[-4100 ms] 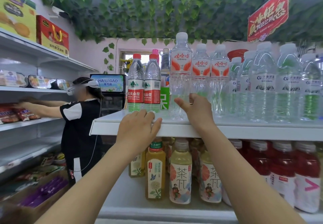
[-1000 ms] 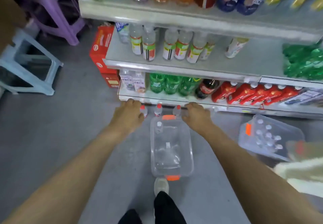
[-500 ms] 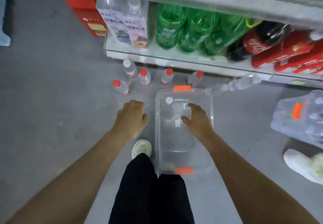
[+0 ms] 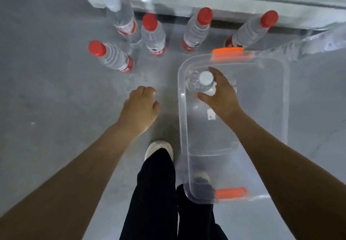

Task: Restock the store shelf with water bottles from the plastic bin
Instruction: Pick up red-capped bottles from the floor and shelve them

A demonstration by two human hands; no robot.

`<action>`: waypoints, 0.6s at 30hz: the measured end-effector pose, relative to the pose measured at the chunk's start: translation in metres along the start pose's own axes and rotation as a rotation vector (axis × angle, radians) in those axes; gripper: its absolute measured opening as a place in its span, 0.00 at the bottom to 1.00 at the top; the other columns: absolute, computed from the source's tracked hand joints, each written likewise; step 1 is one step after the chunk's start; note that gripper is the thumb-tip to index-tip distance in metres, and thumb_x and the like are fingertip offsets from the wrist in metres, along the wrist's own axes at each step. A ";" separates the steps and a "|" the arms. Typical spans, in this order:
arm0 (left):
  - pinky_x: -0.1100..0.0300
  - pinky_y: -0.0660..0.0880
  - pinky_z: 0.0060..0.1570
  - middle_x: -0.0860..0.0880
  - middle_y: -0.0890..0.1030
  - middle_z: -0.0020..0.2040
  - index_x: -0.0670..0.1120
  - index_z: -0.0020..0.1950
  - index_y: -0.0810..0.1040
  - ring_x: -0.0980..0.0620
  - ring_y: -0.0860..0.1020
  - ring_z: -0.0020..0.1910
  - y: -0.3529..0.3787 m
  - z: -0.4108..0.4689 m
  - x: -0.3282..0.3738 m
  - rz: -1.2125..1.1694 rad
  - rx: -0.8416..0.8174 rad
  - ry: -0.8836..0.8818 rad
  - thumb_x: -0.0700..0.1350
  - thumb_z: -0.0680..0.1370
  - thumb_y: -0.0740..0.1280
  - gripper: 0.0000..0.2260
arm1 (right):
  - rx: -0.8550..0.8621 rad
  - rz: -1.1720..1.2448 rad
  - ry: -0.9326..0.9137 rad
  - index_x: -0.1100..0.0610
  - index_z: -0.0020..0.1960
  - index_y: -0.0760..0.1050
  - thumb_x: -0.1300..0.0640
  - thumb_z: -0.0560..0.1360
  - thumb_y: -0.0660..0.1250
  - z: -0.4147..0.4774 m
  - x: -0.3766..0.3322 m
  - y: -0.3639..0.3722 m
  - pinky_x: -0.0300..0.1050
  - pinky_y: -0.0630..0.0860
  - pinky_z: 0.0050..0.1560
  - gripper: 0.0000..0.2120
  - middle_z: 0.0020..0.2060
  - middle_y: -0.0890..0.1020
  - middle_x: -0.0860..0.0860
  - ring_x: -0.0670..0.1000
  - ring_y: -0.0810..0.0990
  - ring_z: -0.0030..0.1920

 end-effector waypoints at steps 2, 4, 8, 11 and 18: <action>0.48 0.66 0.61 0.40 0.71 0.63 0.41 0.67 0.69 0.40 0.68 0.62 0.010 0.007 -0.007 -0.012 0.008 -0.006 0.43 0.78 0.60 0.17 | 0.034 0.016 -0.046 0.56 0.72 0.63 0.57 0.67 0.76 0.005 0.000 0.005 0.36 0.63 0.66 0.37 0.68 0.70 0.51 0.50 0.69 0.67; 0.49 0.65 0.62 0.39 0.71 0.63 0.41 0.67 0.69 0.40 0.68 0.63 0.018 0.009 -0.012 -0.021 0.005 -0.012 0.43 0.79 0.60 0.17 | 0.049 0.023 -0.094 0.56 0.71 0.64 0.57 0.66 0.77 0.008 -0.004 0.009 0.36 0.64 0.65 0.37 0.67 0.71 0.51 0.49 0.70 0.66; 0.49 0.64 0.63 0.39 0.71 0.64 0.41 0.66 0.69 0.40 0.67 0.64 0.022 0.009 -0.016 -0.058 0.007 -0.029 0.43 0.78 0.60 0.17 | 0.073 0.020 -0.131 0.57 0.70 0.67 0.57 0.64 0.78 0.008 -0.008 0.009 0.40 0.67 0.66 0.37 0.65 0.73 0.53 0.51 0.72 0.65; 0.49 0.64 0.63 0.40 0.70 0.65 0.41 0.67 0.69 0.40 0.66 0.64 0.015 0.005 -0.018 -0.095 0.018 -0.057 0.42 0.78 0.60 0.17 | 0.095 0.025 -0.108 0.58 0.69 0.68 0.56 0.64 0.78 0.005 -0.010 0.003 0.43 0.68 0.67 0.37 0.64 0.75 0.54 0.52 0.74 0.64; 0.50 0.65 0.62 0.38 0.71 0.63 0.40 0.65 0.71 0.40 0.68 0.63 -0.020 -0.012 -0.023 -0.141 0.104 -0.068 0.43 0.78 0.61 0.16 | 0.101 0.094 0.004 0.55 0.66 0.71 0.51 0.64 0.78 -0.022 -0.028 -0.042 0.43 0.72 0.63 0.33 0.59 0.78 0.50 0.50 0.76 0.58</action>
Point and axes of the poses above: each hand's wrist, its own z-axis towards the middle knuckle, its own y-axis out of the palm, x = y × z, the point moved 5 cm from there along z, towards the middle knuckle
